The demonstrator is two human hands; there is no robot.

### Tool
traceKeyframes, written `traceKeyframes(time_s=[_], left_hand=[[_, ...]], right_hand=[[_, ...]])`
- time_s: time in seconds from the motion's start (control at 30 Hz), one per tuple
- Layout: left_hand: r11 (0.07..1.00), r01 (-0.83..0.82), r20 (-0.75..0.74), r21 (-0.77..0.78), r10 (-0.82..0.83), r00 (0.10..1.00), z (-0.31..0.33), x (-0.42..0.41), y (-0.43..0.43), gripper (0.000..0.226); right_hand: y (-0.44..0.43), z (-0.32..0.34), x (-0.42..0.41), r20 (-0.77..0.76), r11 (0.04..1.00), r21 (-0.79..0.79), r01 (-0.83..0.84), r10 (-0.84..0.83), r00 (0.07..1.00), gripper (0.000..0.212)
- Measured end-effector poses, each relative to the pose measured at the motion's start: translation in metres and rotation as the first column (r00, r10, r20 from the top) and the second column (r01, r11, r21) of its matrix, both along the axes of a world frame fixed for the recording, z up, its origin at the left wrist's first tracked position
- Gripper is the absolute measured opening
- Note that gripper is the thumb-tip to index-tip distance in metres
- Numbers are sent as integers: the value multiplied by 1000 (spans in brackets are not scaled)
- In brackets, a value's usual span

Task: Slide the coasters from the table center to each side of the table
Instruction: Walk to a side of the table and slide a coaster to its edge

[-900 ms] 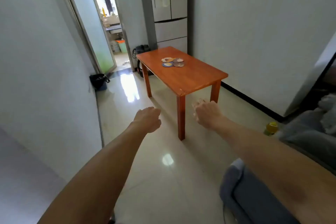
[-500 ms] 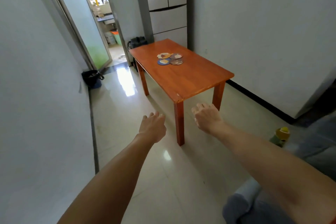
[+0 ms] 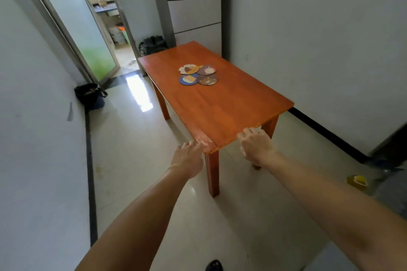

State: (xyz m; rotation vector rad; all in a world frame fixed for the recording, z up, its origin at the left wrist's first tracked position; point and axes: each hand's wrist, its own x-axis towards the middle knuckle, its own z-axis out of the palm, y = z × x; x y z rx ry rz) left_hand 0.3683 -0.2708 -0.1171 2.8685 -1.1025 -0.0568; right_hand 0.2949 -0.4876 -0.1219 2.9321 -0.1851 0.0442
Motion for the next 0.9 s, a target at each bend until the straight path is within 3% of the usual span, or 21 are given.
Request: traceKeyframes(time_s=[0.3,0.47,0.7,0.9], left_hand=[[996,49,-61,69,-44,997,15,143,-112,29],[997,0,-85,76,6,996,1,210,-165,27],[971,-209,-205,112,229,952,-41,299,-253,41],[939,-325,-246,116,344,906,-65,334,-282,36]], right_hand=[[-107,5,116,-43,996,-4,88,-88,995,25],[-171,1,191,-50,999,8,37,-36,998,28],[-269,-31,315,-124,987,38,-158,162,979,32],[-325,-49,396,-208,981,88,-175,190,960,31]])
